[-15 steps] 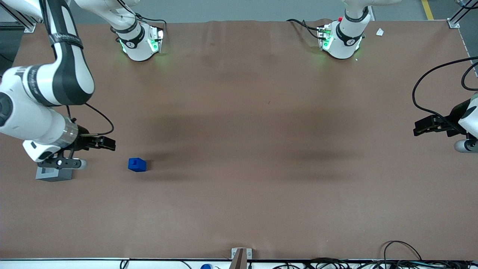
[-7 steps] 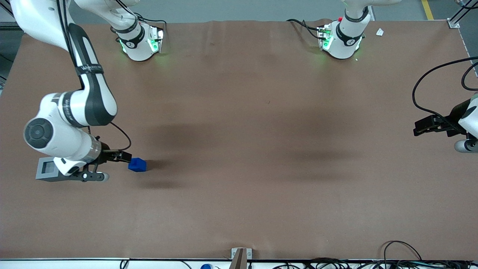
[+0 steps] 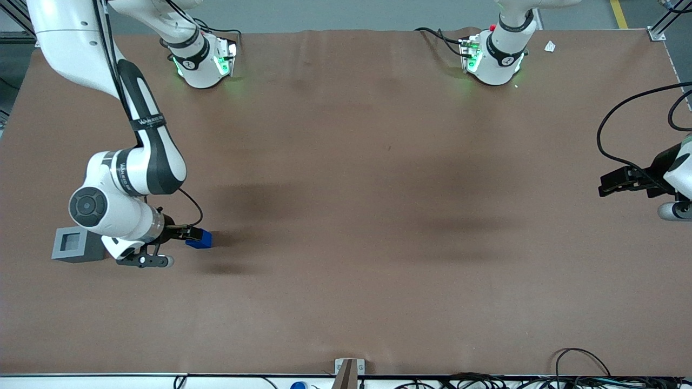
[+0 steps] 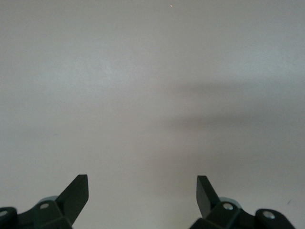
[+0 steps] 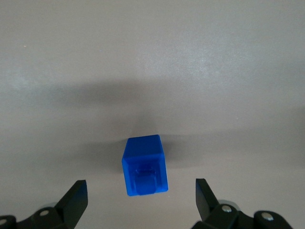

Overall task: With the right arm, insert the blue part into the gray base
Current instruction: 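Close the right gripper on the blue block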

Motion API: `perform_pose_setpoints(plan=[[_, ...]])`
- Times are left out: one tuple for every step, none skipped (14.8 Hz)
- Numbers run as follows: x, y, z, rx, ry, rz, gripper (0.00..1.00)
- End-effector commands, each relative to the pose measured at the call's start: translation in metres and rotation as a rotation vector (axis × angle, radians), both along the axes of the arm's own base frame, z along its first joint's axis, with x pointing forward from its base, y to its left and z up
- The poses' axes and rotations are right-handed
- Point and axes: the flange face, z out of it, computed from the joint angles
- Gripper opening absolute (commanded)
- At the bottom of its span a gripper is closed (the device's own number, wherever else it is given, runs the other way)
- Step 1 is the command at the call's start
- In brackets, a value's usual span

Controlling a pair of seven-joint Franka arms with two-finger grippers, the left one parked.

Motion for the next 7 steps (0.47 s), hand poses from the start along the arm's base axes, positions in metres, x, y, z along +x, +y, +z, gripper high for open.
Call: perform_pose_setpoints(plan=[[-0.005, 0.001, -0.014, 0.003, 0.001, -0.02, 1.0], [-0.005, 0.001, -0.019, 0.002, -0.002, -0.02, 1.0], [-0.006, 0.001, -0.025, 0.001, 0.001, -0.02, 1.0], [-0.006, 0.0, -0.03, 0.0, 0.007, -0.022, 1.0], [-0.006, 0.0, -0.031, 0.0, 0.007, -0.022, 1.0], [-0.008, 0.001, -0.036, 0.0, 0.013, -0.021, 1.0], [-0.01, 0.0, -0.041, 0.001, 0.0, -0.023, 1.0]])
